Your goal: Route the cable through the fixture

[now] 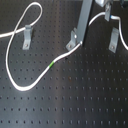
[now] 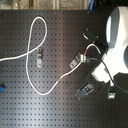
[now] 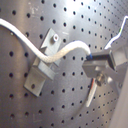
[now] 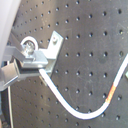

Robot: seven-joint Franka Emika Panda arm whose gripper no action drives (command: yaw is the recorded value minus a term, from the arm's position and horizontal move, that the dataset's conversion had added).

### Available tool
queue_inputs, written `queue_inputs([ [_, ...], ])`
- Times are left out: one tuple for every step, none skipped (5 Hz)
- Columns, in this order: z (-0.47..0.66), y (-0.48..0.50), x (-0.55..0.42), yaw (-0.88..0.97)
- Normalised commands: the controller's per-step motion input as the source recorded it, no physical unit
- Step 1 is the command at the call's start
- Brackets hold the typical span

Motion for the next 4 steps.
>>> queue_inputs([
  [0.16, -0.067, -0.064, -0.2],
  [0.11, -0.013, -0.044, -0.12],
  [0.05, -0.01, -0.062, 0.08],
  [0.08, -0.026, -0.097, 0.25],
])
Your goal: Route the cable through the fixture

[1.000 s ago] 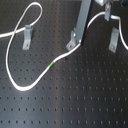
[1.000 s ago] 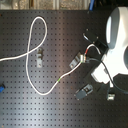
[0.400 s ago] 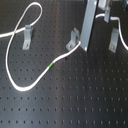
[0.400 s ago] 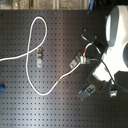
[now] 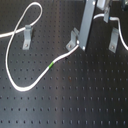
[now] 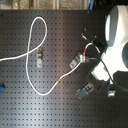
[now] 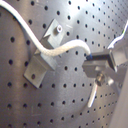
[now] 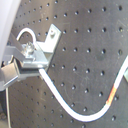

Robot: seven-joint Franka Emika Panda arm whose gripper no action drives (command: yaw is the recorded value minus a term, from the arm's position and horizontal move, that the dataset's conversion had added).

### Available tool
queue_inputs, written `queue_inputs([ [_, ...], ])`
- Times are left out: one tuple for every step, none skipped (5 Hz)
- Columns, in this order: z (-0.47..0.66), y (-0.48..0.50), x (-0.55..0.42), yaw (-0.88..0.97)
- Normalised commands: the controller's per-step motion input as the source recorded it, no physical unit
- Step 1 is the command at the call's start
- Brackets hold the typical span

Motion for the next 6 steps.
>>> queue_inputs([
  [0.09, -0.053, -0.047, 0.4],
  [0.07, -0.043, -0.12, 0.51],
  [0.08, -0.087, -0.15, 0.43],
  [0.14, -0.144, -0.235, 0.12],
  [0.16, -0.154, -0.281, 0.0],
  [0.12, -0.232, -0.261, -0.15],
])
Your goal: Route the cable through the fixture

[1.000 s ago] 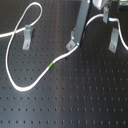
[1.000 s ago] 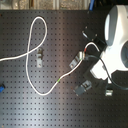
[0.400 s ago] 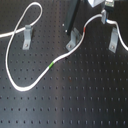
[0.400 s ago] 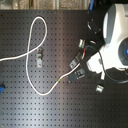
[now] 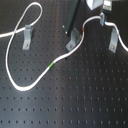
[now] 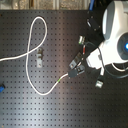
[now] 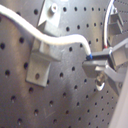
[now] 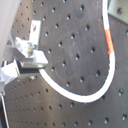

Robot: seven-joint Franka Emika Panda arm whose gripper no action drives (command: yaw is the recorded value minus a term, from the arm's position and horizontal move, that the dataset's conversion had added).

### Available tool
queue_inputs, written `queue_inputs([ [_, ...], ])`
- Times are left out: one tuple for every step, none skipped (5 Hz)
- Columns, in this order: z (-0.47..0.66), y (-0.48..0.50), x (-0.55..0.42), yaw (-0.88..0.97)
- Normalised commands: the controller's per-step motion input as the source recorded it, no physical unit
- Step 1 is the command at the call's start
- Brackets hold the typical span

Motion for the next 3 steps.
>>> queue_inputs([
  [0.12, -0.212, -0.25, -0.26],
  [0.1, -0.127, -0.159, -0.28],
  [0.08, 0.008, -0.004, -0.16],
])
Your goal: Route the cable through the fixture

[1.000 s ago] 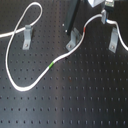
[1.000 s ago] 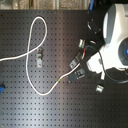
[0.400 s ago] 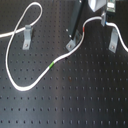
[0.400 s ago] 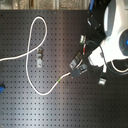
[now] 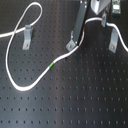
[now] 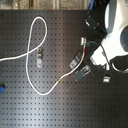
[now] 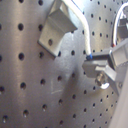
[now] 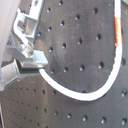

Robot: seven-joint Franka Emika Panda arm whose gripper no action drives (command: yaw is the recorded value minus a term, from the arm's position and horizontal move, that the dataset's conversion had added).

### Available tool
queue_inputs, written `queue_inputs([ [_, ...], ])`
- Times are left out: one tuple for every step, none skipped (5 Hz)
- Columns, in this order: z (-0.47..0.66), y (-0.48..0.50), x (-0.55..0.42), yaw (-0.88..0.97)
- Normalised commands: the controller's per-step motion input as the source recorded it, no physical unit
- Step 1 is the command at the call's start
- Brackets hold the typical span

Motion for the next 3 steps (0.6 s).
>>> queue_inputs([
  [-0.01, 0.292, 0.134, 0.17],
  [0.18, 0.33, 0.168, 0.19],
  [0.67, 0.173, 0.262, 0.0],
])
